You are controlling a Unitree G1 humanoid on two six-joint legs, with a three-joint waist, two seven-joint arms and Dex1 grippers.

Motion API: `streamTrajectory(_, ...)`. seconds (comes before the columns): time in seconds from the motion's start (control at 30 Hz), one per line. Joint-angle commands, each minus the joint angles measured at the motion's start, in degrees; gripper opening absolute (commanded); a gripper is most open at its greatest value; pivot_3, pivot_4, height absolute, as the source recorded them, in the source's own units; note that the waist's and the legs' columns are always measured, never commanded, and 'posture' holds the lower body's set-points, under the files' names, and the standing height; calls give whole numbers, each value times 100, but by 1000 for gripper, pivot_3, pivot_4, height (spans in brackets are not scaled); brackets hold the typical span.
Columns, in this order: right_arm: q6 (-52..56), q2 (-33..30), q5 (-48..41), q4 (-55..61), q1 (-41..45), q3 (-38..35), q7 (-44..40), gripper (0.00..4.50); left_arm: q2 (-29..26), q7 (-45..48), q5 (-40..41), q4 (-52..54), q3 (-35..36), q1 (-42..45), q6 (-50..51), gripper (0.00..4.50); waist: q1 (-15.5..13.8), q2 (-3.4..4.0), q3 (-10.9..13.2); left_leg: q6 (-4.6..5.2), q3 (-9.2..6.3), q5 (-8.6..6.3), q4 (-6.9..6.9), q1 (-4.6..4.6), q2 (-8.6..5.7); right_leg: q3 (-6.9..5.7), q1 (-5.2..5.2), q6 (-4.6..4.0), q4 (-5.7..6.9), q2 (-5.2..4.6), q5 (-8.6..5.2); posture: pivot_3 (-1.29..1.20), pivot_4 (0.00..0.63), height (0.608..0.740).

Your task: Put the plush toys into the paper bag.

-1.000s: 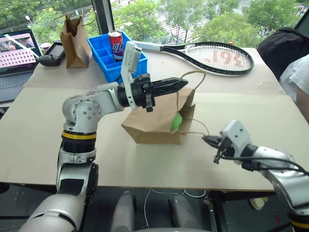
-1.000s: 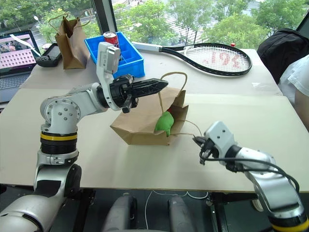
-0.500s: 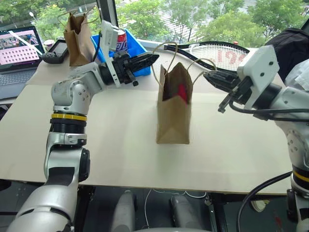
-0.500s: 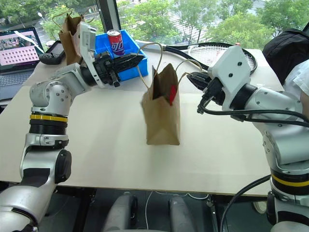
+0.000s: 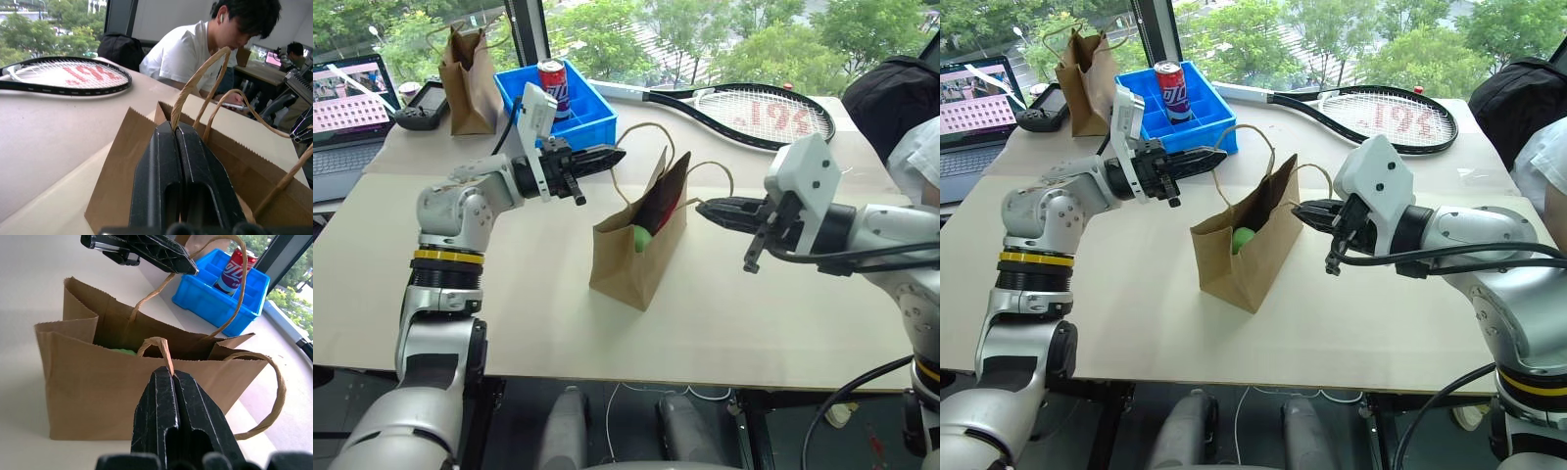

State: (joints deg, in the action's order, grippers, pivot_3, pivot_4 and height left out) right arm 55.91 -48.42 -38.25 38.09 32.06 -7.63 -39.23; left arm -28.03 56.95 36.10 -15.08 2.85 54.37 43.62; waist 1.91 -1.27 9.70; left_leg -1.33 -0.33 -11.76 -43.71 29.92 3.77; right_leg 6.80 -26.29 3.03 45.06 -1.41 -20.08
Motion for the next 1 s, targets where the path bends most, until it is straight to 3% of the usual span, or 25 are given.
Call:
streamTrajectory(0.03, 212, -106, -566, -79, 282, -740, 17, 303, -173, 109, 583, 225, 479, 188, 622, 839, 3, 0, 0, 0, 0, 0, -1, 1, 0, 0, 0, 0, 0, 0, 0, 0, 150, 663)
streamTrajectory(0.2, 440, -196, -1590, -465, 651, -1594, 42, 1930, -633, 487, 744, 365, 695, 112, 689, 2750, 36, 1, 1, 0, -1, 0, 3, -2, 2, -3, 0, 0, 0, 1, 0, 0, 150, 663)
streamTrajectory(0.37, 573, -532, -2361, -818, 784, -2256, 110, 3533, -1134, 1128, 926, 355, 1059, -102, 472, 4381, 54, 3, 2, 0, -1, 0, 3, -5, 3, -2, 0, -1, 2, 1, 0, 0, 150, 663)
streamTrajectory(0.43, 610, -759, -2435, -828, 577, -2370, 55, 4283, -1264, 1292, 907, 323, 1165, -228, 337, 4500, 52, 3, 2, 0, 0, 0, 4, -5, 4, -4, 0, -2, 0, 1, -1, 0, 150, 663)
streamTrajectory(0.5, 825, -1090, -2552, -651, -71, -2478, -311, 4283, -1446, 1668, 503, 582, 956, -710, -329, 4500, 38, 4, 1, 0, 0, 0, 5, -5, 5, -4, 1, -2, -2, 0, -1, 0, 150, 663)
streamTrajectory(0.63, 858, -817, -2936, -331, -1171, -2371, -186, 3238, -1918, 2673, 990, 1439, 754, -1940, 110, 4500, 52, 3, 1, 1, 4, -1, 12, -13, 6, -1, 10, -7, -8, -2, -2, 0, 150, 663)
streamTrajectory(0.8, -234, -90, -1529, -222, -1817, -1279, 210, 1595, -1452, 2068, 649, 1818, 489, -2376, -267, 4500, 28, 0, 1, 12, 6, 8, 6, -20, 10, -1, 11, 5, -2, 1, -7, 0, 150, 663)
streamTrajectory(0.93, -883, 673, -880, -330, -1840, -574, 514, 262, -1102, 1626, 619, 2110, 355, -2476, -291, 4500, 37, 2, 3, 18, 15, 12, -1, -21, 8, 7, 14, 21, -3, 0, -9, 0, 150, 663)
streamTrajectory(1.0, -1105, 908, -493, -308, -1716, -45, 603, 32, -904, 1351, 705, 2273, 329, -2481, -236, 4500, 47, 1, 2, 19, 16, 12, 0, -15, 9, 8, 8, 14, -3, 1, -3, 0, 150, 663)
